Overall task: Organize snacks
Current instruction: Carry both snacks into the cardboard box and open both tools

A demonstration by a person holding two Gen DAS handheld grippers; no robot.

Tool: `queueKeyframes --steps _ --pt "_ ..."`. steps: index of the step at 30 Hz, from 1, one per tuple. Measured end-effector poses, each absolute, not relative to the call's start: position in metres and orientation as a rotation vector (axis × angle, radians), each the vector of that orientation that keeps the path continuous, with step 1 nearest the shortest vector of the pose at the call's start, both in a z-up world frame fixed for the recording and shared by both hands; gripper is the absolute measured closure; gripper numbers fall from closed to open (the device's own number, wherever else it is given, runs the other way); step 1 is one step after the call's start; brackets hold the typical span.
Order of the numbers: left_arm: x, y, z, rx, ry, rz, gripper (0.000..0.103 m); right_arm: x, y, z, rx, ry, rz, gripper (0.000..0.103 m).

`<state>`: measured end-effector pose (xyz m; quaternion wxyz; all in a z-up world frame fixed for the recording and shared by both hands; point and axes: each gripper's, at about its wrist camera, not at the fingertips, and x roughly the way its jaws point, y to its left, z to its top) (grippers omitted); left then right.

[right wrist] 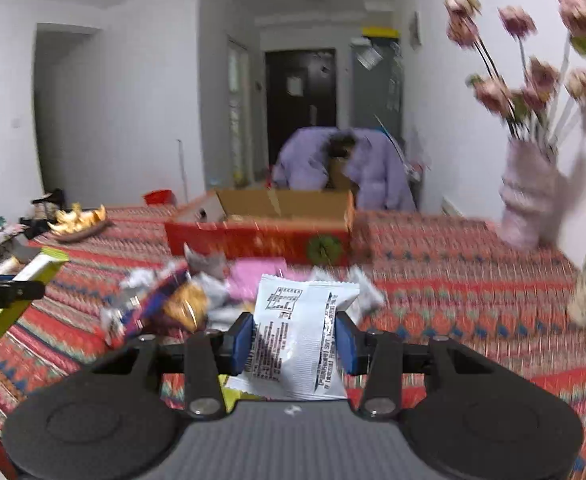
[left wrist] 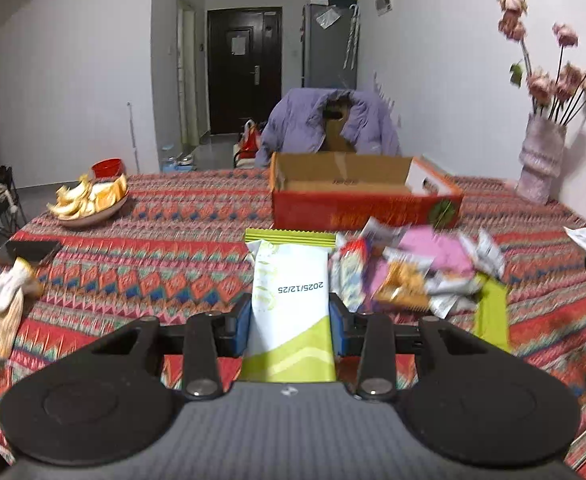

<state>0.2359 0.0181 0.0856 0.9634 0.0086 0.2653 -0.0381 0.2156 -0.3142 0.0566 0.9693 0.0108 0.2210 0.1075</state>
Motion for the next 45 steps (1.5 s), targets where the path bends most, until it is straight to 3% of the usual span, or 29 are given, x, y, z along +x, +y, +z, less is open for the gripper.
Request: queueKeyframes --steps 9,17,26,34,36,37,38,40,41,45 --pt "0.324 0.000 0.148 -0.016 0.552 -0.109 0.065 0.317 -0.339 0.122 0.142 0.511 0.429 0.060" --pt "0.472 -0.022 0.159 0.056 0.592 -0.070 0.064 0.487 -0.341 0.146 0.154 0.628 0.420 0.060" --pt "0.649 -0.033 0.086 0.082 0.740 0.002 0.064 0.678 -0.307 0.078 0.055 0.779 0.278 0.060" --pt "0.709 -0.037 0.024 0.145 0.801 -0.018 0.062 0.741 -0.273 0.009 -0.137 0.844 0.160 0.060" --pt "0.712 -0.037 0.020 0.140 0.819 -0.053 0.055 0.750 -0.269 -0.004 -0.153 0.853 0.139 0.058" --pt "0.713 -0.036 0.021 0.133 0.815 -0.080 0.046 0.754 -0.270 -0.010 -0.150 0.854 0.130 0.050" --pt "0.712 -0.035 0.022 0.129 0.799 -0.086 0.040 0.754 -0.270 -0.013 -0.147 0.839 0.138 0.048" --pt "0.709 -0.035 0.023 0.136 0.771 -0.089 0.033 0.757 -0.271 -0.014 -0.148 0.825 0.141 0.044" --pt "0.707 -0.035 0.023 0.136 0.765 -0.093 0.033 0.755 -0.272 -0.012 -0.145 0.807 0.137 0.036" --pt "0.700 -0.030 0.030 0.097 0.720 -0.091 0.032 0.745 -0.278 -0.007 -0.094 0.807 0.161 0.029"
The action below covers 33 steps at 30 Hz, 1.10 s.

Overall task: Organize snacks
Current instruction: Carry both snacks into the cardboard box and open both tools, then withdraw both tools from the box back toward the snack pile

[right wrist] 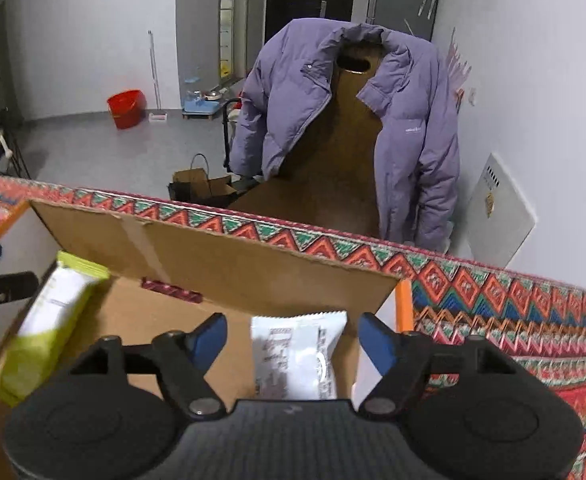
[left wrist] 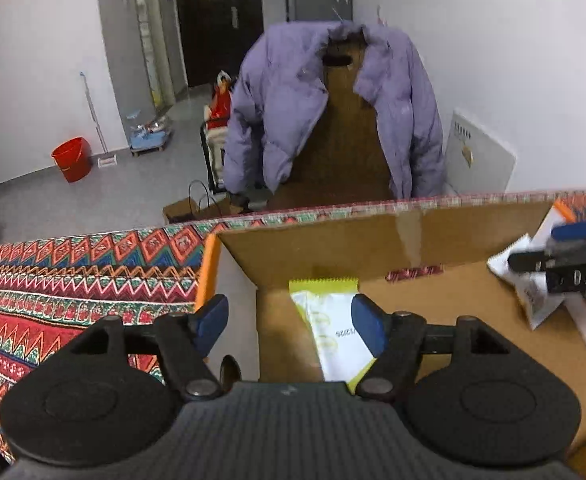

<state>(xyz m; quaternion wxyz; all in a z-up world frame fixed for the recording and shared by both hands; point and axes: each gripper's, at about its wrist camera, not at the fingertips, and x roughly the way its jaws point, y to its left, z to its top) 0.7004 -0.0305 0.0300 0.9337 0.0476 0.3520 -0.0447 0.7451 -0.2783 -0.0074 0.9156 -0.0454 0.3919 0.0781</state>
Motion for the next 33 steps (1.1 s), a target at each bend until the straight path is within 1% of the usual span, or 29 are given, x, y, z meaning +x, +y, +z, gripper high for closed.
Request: queueKeyframes --steps 2,4,7,9,10,11,13,18,21,22,23,29,33 --pt "0.696 -0.029 0.039 0.094 0.710 -0.093 0.032 0.740 -0.280 -0.003 -0.080 0.815 0.178 0.025" --pt "0.687 -0.027 0.053 0.099 0.688 -0.107 0.032 0.731 -0.281 0.009 -0.065 0.793 0.182 0.025" --pt "0.672 -0.025 0.080 0.085 0.663 -0.102 0.027 0.711 -0.283 0.036 -0.037 0.761 0.206 0.023" --pt "0.658 -0.021 0.100 0.056 0.655 -0.099 0.026 0.693 -0.282 0.056 -0.044 0.741 0.214 0.019" --pt "0.651 -0.020 0.107 0.047 0.655 -0.098 0.023 0.682 -0.283 0.067 -0.047 0.729 0.214 0.017" --pt "0.641 -0.019 0.116 0.040 0.657 -0.098 0.023 0.674 -0.284 0.075 -0.040 0.722 0.218 0.014" --pt "0.619 -0.018 0.131 0.034 0.645 -0.107 0.022 0.649 -0.287 0.091 -0.005 0.712 0.243 0.011" --pt "0.542 -0.017 0.159 0.038 0.602 -0.108 0.016 0.583 -0.294 0.121 0.008 0.683 0.254 0.008" --pt "0.480 -0.009 0.163 0.012 0.553 -0.128 0.011 0.532 -0.299 0.131 -0.002 0.632 0.265 0.004" --pt "0.459 -0.007 0.163 0.007 0.535 -0.141 0.008 0.513 -0.301 0.133 -0.003 0.612 0.267 0.001" --pt "0.442 -0.003 0.162 0.001 0.526 -0.144 0.007 0.496 -0.302 0.134 -0.003 0.593 0.270 0.000" --pt "0.338 0.015 0.147 -0.032 0.471 -0.135 0.006 0.382 -0.315 0.119 0.034 0.489 0.296 0.000" --pt "0.269 0.021 0.133 -0.012 0.400 -0.115 0.004 0.308 -0.319 0.100 0.040 0.406 0.302 0.000"
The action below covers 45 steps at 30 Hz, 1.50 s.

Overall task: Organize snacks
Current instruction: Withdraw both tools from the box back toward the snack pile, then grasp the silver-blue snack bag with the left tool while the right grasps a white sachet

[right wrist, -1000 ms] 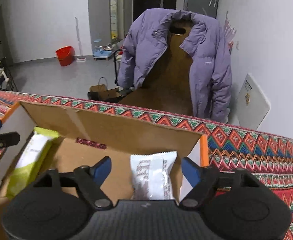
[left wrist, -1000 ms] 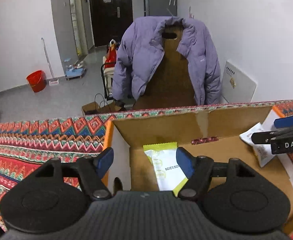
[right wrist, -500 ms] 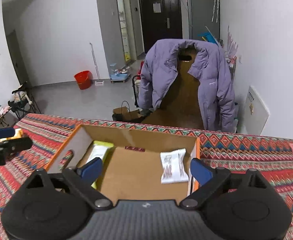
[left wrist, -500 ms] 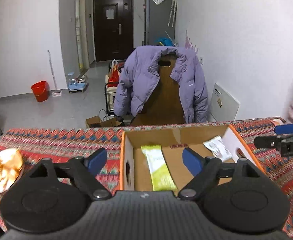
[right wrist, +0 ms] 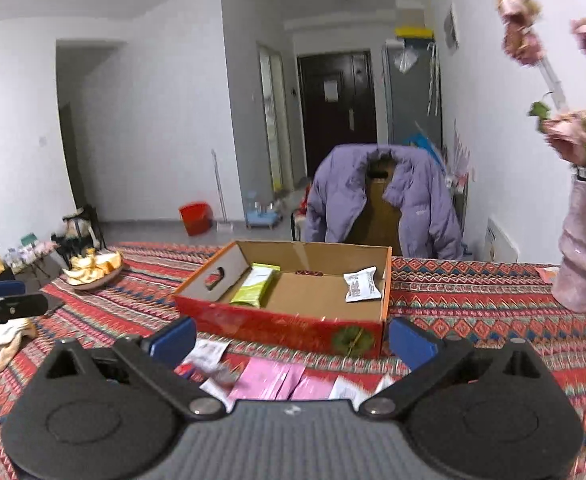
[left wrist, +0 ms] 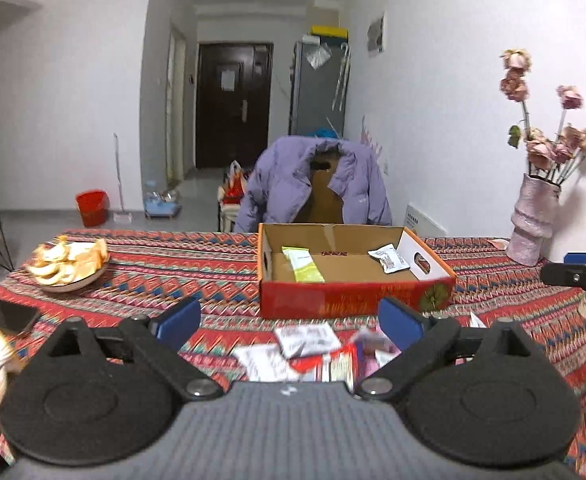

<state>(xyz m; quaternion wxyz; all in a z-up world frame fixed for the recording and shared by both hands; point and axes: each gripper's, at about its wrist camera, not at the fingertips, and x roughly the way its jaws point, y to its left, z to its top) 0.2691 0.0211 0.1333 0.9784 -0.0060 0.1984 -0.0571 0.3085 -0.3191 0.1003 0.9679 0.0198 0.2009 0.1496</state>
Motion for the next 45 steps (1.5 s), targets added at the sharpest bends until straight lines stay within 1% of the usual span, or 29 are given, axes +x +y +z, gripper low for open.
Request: queueKeyframes --steps 5,8,13,16,19,25,31,36,41,42,44,45 --pt "0.202 0.020 0.109 -0.006 0.338 -0.091 0.002 0.230 -0.315 0.071 -0.010 0.319 0.249 0.000" --pt "0.171 0.017 0.097 0.017 0.326 -0.085 0.002 0.195 -0.315 0.052 0.014 0.306 0.222 0.000" --pt "0.149 0.008 0.078 0.100 0.301 -0.083 0.000 0.144 -0.318 0.021 0.062 0.299 0.135 0.000" --pt "0.146 0.002 0.068 0.116 0.304 -0.097 0.000 0.136 -0.318 0.011 0.024 0.333 0.107 0.000" --pt "0.155 -0.007 0.062 0.134 0.343 -0.106 0.000 0.138 -0.317 0.006 -0.004 0.331 0.088 0.000" --pt "0.169 -0.018 0.052 0.177 0.348 -0.104 0.000 0.151 -0.315 -0.004 0.021 0.368 0.102 0.000" --pt "0.217 -0.023 0.043 0.190 0.440 -0.142 0.000 0.171 -0.321 -0.008 0.118 0.396 0.139 0.000" --pt "0.253 -0.025 0.032 0.180 0.475 -0.154 0.000 0.192 -0.327 -0.011 0.131 0.419 0.110 0.000" --pt "0.290 -0.023 0.022 0.113 0.524 -0.145 0.000 0.229 -0.336 -0.013 0.160 0.449 0.088 0.004" --pt "0.296 -0.023 0.019 0.100 0.538 -0.148 0.001 0.240 -0.337 -0.014 0.173 0.455 0.089 0.008" --pt "0.310 -0.021 0.012 0.071 0.569 -0.149 0.006 0.261 -0.342 -0.015 0.208 0.465 0.090 0.012" --pt "0.317 -0.020 0.009 0.054 0.590 -0.155 0.007 0.274 -0.345 -0.015 0.236 0.467 0.094 0.012"
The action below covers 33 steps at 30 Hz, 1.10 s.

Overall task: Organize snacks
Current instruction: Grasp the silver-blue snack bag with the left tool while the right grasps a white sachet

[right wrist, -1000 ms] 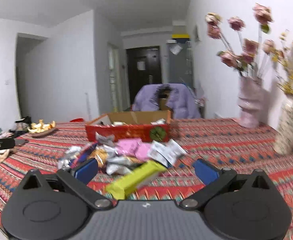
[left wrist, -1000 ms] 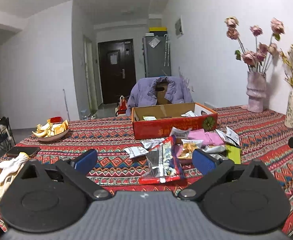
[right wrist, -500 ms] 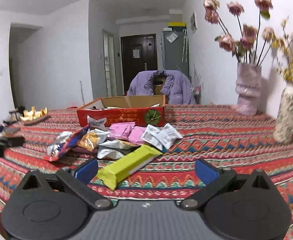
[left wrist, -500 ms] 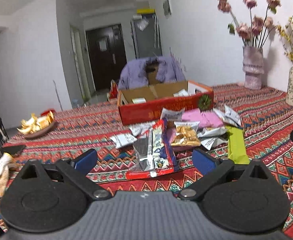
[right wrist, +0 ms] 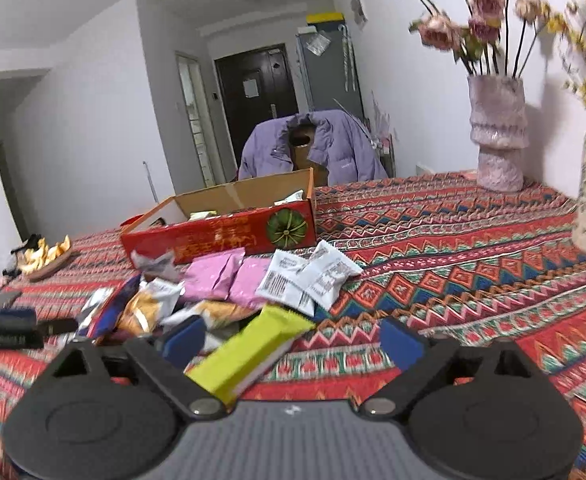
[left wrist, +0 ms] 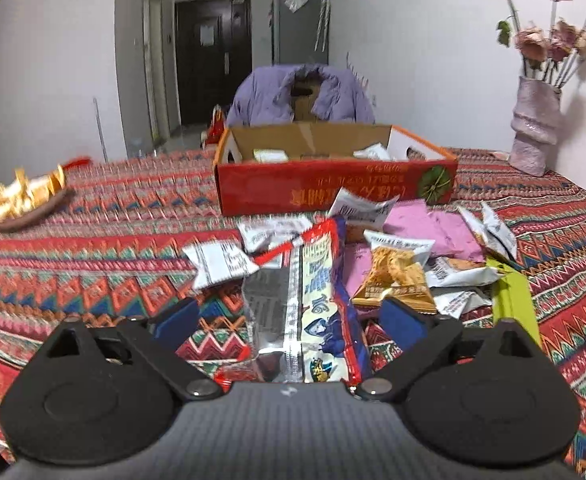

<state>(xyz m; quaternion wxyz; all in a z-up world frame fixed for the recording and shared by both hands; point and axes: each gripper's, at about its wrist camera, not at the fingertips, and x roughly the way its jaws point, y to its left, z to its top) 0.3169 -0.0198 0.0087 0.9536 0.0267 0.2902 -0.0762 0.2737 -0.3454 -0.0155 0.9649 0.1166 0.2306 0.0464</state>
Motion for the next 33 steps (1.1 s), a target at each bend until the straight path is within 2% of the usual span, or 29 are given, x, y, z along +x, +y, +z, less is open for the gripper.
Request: queueKeyframes --steps 6,8,10,14,18,23,24,26,33 --pt "0.351 -0.013 -0.004 -0.045 0.652 -0.189 0.015 0.354 -0.348 -0.031 0.292 0.514 0.113 0.016" --pt "0.361 -0.009 -0.009 -0.077 0.681 -0.194 0.029 0.377 -0.348 -0.037 0.309 0.533 0.097 0.019" --pt "0.368 -0.004 -0.013 -0.120 0.711 -0.215 0.034 0.398 -0.353 -0.044 0.366 0.546 0.084 0.025" --pt "0.372 -0.001 -0.016 -0.166 0.718 -0.232 0.032 0.420 -0.361 -0.058 0.451 0.565 0.016 0.041" --pt "0.376 0.003 -0.023 -0.209 0.739 -0.237 0.031 0.426 -0.359 -0.068 0.470 0.581 0.016 0.049" --pt "0.373 0.002 -0.021 -0.205 0.719 -0.248 0.040 0.428 -0.358 -0.071 0.457 0.580 0.021 0.050" --pt "0.371 0.002 -0.019 -0.200 0.715 -0.245 0.041 0.428 -0.360 -0.072 0.467 0.579 0.022 0.052" --pt "0.366 0.000 -0.014 -0.186 0.706 -0.245 0.041 0.423 -0.364 -0.069 0.503 0.576 0.040 0.063" --pt "0.319 -0.003 0.013 -0.089 0.640 -0.200 0.041 0.380 -0.355 -0.047 0.408 0.541 0.038 0.064"
